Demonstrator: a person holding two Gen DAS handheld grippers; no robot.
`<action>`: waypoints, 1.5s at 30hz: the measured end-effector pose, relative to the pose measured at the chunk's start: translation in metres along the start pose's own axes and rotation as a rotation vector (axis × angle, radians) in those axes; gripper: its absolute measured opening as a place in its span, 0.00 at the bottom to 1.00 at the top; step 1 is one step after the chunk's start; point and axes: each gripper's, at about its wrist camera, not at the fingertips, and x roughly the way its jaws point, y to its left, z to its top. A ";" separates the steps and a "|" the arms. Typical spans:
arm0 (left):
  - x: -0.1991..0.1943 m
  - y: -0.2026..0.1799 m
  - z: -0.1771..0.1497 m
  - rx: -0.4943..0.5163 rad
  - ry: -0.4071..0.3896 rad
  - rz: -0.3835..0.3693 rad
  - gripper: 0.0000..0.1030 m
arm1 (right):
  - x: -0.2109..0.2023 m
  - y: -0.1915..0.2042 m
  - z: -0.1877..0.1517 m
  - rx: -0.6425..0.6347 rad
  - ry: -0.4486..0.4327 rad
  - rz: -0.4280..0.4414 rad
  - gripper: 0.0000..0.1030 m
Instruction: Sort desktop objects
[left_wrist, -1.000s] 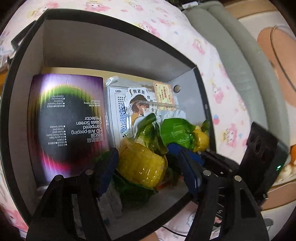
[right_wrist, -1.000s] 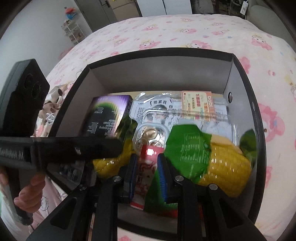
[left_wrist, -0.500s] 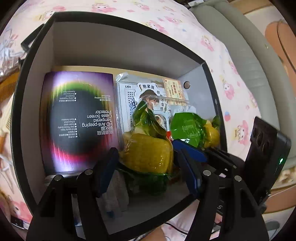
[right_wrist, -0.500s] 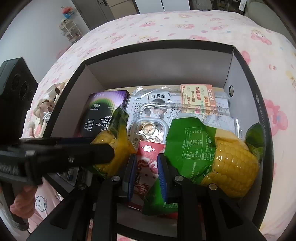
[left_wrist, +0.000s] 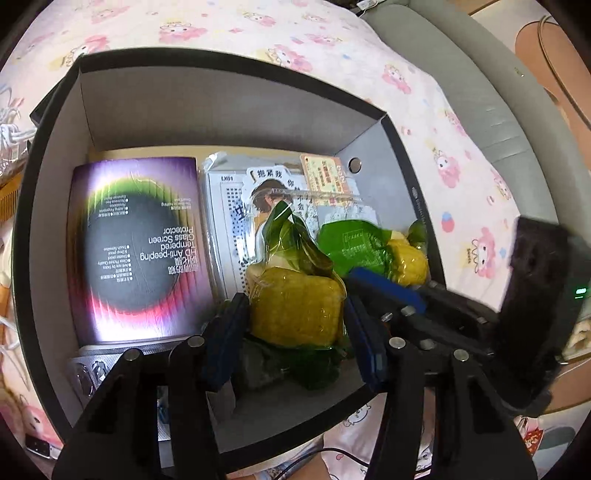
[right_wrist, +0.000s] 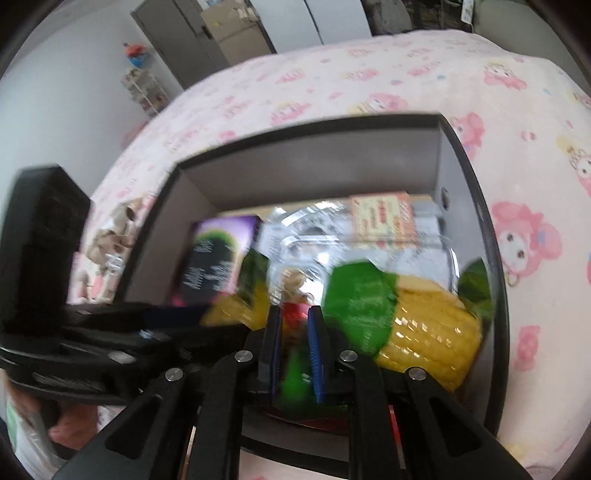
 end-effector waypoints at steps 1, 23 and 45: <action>0.000 0.000 0.000 -0.002 0.000 -0.002 0.52 | 0.002 -0.002 -0.002 0.010 0.017 0.002 0.12; 0.019 -0.041 -0.002 0.091 0.031 -0.097 0.52 | -0.041 -0.024 -0.013 0.053 -0.116 0.004 0.12; 0.036 -0.030 -0.006 0.053 0.029 -0.152 0.51 | -0.052 -0.028 -0.009 0.072 -0.236 -0.130 0.12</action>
